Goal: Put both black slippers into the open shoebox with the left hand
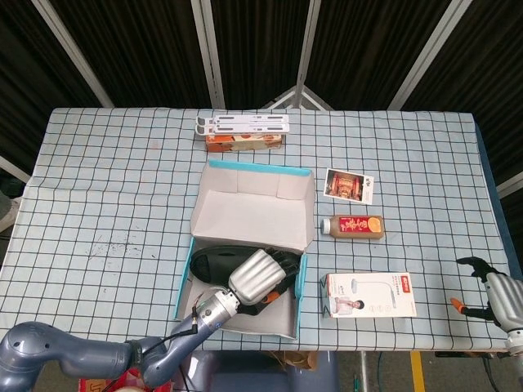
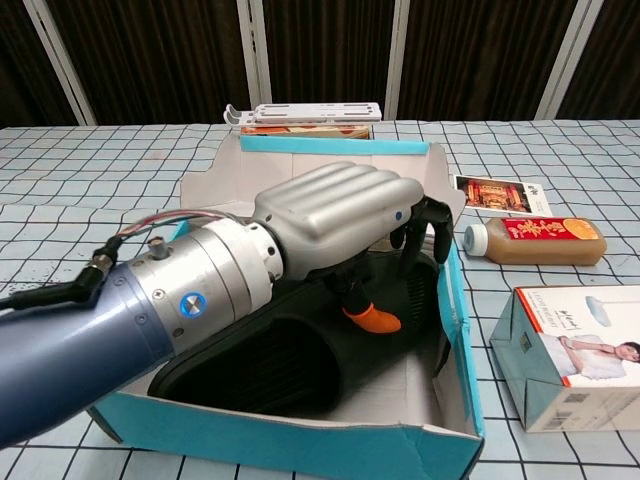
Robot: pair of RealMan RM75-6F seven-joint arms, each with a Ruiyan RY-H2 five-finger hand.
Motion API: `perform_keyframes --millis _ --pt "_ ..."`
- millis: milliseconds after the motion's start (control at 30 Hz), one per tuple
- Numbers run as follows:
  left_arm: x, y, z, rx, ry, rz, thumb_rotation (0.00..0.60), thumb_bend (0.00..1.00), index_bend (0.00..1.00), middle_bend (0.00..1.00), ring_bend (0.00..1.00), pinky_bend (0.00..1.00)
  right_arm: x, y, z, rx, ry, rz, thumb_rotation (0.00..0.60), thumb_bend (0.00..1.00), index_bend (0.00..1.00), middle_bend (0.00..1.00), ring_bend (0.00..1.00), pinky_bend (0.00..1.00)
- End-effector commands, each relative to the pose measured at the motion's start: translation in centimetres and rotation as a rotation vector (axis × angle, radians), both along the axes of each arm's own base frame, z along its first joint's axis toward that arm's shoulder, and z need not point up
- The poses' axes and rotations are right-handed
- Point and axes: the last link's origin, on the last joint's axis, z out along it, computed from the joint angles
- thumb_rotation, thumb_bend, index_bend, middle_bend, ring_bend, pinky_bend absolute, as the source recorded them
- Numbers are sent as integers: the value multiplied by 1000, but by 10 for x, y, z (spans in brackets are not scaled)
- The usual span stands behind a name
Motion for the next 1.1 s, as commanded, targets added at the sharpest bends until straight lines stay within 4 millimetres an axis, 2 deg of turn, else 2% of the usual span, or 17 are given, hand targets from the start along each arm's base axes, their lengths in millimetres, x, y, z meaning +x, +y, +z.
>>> perform_keyframes --millis 33,200,267,367,500,533,733,900,1100 --pt "3 -3 17 37 -18 -27 600 252 361 452 358 442 1 0 0 -1 -1 3 600 233 284 252 343 365" --pt "-1 -10 43 63 -5 -41 600 252 307 382 322 403 0 1 1 -3 0 0 600 234 284 252 343 365" --pt "-5 -13 54 61 5 -26 600 254 250 346 287 361 0 1 1 -5 0 -1 600 233 284 252 343 365" --pt "-24 -20 81 115 56 34 600 258 198 310 254 330 0 1 1 -10 1 0 600 233 284 253 343 365" --pt "-72 -32 128 368 247 97 600 262 219 263 216 303 0 1 1 -14 4 2 600 234 284 252 343 365" --pt "-91 -37 139 441 292 126 600 262 220 263 216 303 1 1 1 -15 3 4 600 234 284 252 343 365" --pt "-182 -61 181 622 307 394 600 262 218 271 216 303 4 0 -2 -12 13 13 600 234 284 252 343 365" --pt "-238 -73 204 731 218 579 600 262 211 263 202 289 6 0 -4 -7 21 17 600 233 284 252 343 365" --pt "-288 -84 211 769 180 763 600 262 153 197 130 226 10 -1 -4 -19 31 57 600 234 284 252 343 365"
